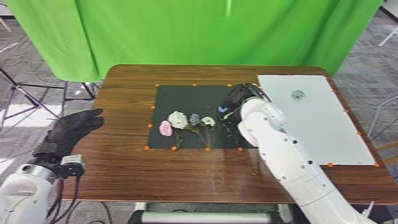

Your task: Arrange flowers

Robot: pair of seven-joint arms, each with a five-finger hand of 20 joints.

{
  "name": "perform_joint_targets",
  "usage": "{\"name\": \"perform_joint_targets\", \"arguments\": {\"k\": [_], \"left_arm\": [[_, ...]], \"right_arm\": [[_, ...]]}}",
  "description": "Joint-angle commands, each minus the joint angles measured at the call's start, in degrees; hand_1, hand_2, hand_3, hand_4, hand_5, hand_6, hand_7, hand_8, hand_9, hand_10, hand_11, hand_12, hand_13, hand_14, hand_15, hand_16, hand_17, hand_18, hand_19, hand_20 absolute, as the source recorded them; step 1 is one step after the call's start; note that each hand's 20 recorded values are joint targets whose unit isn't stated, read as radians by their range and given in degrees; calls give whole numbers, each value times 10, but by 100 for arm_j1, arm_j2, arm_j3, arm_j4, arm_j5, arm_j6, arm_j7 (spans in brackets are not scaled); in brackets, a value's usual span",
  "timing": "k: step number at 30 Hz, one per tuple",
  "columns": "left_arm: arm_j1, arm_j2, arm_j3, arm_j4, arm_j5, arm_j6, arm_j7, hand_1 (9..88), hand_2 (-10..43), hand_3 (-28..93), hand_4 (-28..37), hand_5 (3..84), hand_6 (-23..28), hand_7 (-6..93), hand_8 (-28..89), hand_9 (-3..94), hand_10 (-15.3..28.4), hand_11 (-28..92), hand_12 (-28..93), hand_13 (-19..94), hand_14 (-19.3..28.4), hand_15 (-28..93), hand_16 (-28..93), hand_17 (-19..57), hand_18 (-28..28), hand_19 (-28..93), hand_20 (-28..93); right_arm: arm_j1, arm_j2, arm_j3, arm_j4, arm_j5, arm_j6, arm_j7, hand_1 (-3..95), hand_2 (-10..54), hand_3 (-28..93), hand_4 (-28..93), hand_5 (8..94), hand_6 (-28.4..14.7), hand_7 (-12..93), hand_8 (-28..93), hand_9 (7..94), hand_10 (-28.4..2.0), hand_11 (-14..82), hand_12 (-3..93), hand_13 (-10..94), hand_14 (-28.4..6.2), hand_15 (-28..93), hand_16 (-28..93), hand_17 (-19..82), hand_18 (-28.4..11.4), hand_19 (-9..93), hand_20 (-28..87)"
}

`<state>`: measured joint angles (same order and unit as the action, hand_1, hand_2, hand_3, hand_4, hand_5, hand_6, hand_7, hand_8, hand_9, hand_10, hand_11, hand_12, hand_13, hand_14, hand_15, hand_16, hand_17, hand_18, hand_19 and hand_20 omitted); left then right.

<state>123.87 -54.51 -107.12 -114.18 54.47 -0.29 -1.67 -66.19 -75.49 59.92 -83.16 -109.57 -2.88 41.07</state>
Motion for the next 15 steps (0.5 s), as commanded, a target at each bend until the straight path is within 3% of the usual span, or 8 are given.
{"name": "perform_joint_targets", "arguments": {"k": [1,5,8,11,15], "left_arm": [[42,-26,-46,6,-29,-172,24,278,38,621,-198,441,23,132,-77,440,140,209,116,337,181,148,7,5,129,99,122],[31,-26,-51,14,-29,-200,25,274,33,622,-196,439,23,132,-77,438,141,207,117,336,182,147,8,5,130,95,122],[23,-24,-52,16,-29,-223,3,273,31,624,-197,438,22,131,-77,438,141,205,118,337,183,146,9,5,130,95,123],[30,-29,-50,9,-22,-231,-9,272,31,624,-197,438,22,131,-76,437,141,204,119,337,183,147,9,4,131,94,122],[43,-36,-62,2,-26,-223,-34,272,31,624,-198,437,21,130,-76,438,141,205,120,341,183,150,10,4,131,92,123]], "right_arm": [[-17,45,-22,-118,-114,-166,-42,610,-95,486,-128,740,-22,197,97,861,-129,143,356,930,0,611,314,656,-127,932,562],[1,115,-59,-219,-243,-218,-86,588,-95,478,-123,725,-22,187,92,828,-135,173,316,924,-2,616,314,650,-131,932,574],[13,174,-59,-319,-286,-236,-118,508,-95,577,-161,690,-16,170,45,780,-146,212,234,916,-7,626,313,642,-137,932,586],[46,236,-58,-427,-327,-264,-115,466,-95,614,-164,677,-12,171,-69,756,-151,204,226,914,-9,631,307,641,-137,932,588],[54,346,9,-609,-353,-279,-158,450,-95,617,-167,664,-17,171,-82,737,-157,192,225,909,-12,635,308,638,-140,932,593]]}}
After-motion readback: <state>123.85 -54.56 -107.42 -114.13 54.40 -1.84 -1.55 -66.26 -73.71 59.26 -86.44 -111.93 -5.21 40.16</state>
